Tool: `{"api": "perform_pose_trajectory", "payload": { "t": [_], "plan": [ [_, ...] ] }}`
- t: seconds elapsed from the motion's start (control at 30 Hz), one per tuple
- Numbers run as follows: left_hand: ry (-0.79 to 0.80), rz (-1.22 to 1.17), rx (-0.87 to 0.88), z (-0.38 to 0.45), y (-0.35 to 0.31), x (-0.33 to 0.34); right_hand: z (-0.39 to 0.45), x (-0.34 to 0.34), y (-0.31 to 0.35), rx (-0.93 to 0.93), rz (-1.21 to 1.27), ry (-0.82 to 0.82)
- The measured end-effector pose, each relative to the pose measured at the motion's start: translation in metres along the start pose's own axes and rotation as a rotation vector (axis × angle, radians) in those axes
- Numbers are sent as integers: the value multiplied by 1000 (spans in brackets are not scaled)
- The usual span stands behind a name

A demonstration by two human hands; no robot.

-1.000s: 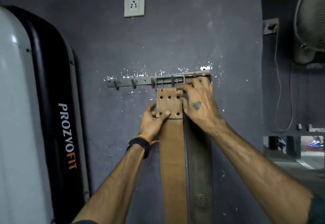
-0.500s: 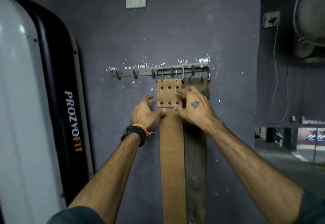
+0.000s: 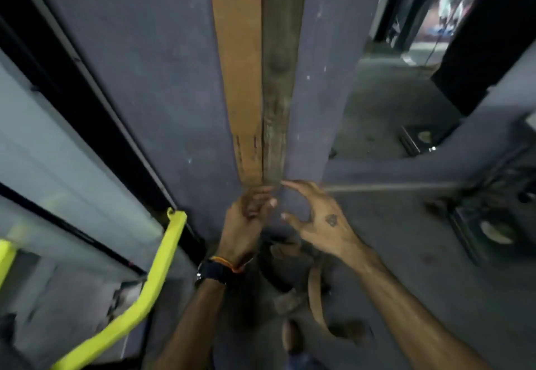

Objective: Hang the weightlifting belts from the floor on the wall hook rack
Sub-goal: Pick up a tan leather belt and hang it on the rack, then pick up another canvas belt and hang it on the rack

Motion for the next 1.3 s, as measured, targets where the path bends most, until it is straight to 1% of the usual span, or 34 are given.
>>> {"api": "perform_pose_trajectory", "payload": {
  "t": [0.13, 0.2, 0.27, 0.3, 0.37, 0.43, 0.57, 0.67, 0.77, 0.83, 0.9, 0.97, 1.0, 1.07, 1.1, 1.2, 1.23, 1.3],
  "plan": [
    [124, -26, -196, -63, 89, 52, -85, 42, -74, 150, 22, 101],
    [194, 13, -241, -84, 115, 85, -126, 56, -114, 236, 64, 163],
    [236, 42, -269, -95, 123, 108, -153, 62, -143, 304, 90, 179],
    [246, 47, -285, -98, 126, 120, -163, 64, -159, 336, 92, 179],
    [264, 54, -317, -100, 143, 166, -187, 67, -210, 407, 102, 210],
    [273, 62, -352, -107, 154, 188, -204, 75, -241, 447, 105, 227],
    [256, 69, -438, -119, 210, 266, -248, 116, -356, 560, 190, 278],
    [224, 45, -538, -132, 283, 338, -285, 175, -467, 606, 263, 371],
    [197, 31, -610, -142, 365, 403, -307, 229, -558, 635, 268, 442],
    [187, 43, -641, -147, 418, 444, -324, 268, -624, 691, 278, 489],
    [183, 60, -658, -147, 474, 482, -338, 305, -691, 784, 319, 470],
    [175, 65, -674, -146, 548, 526, -358, 357, -769, 880, 323, 447],
    [168, 63, -682, -146, 588, 549, -367, 384, -807, 912, 296, 448],
    [173, 75, -685, -140, 648, 581, -377, 423, -865, 964, 225, 451],
    [193, 93, -679, -140, 680, 600, -385, 449, -896, 967, 170, 496],
    [262, 112, -672, -139, 767, 646, -398, 519, -964, 819, -98, 741],
    [298, 121, -673, -140, 787, 657, -407, 537, -982, 812, -160, 818],
    [372, 209, -643, -146, 826, 678, -425, 573, -1018, 753, -303, 919]
  ]
}}
Point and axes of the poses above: each hand's wrist, its own z-axis towards the middle knuckle, its own x-axis out of the palm, y = z × x, the point moved 8 cm from there along z, towards the middle knuckle, and after that the axes turned 4 degrees about -x, right-handed, at the moved point
